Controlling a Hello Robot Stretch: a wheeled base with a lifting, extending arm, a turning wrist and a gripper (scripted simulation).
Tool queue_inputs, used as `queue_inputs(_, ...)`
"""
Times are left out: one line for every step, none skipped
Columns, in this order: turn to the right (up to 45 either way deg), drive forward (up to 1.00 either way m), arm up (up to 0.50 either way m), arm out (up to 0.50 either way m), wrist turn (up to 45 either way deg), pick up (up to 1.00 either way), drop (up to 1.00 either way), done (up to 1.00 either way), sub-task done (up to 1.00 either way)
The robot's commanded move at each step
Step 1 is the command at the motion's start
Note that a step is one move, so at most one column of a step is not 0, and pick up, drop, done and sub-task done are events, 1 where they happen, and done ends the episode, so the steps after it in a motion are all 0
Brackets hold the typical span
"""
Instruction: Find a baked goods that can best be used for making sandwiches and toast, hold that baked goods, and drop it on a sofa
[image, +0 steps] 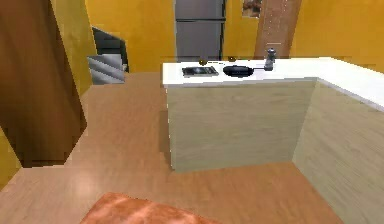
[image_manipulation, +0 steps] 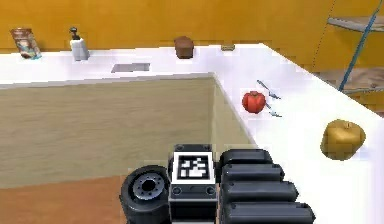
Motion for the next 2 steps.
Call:
queue_inputs(-6.0,0.00,0.00,0.00,0.0,0.00,0.00,0.00,0.00)
queue_inputs(0.0,0.25,0.00,0.00,0.0,0.00,0.00,0.00,0.00)
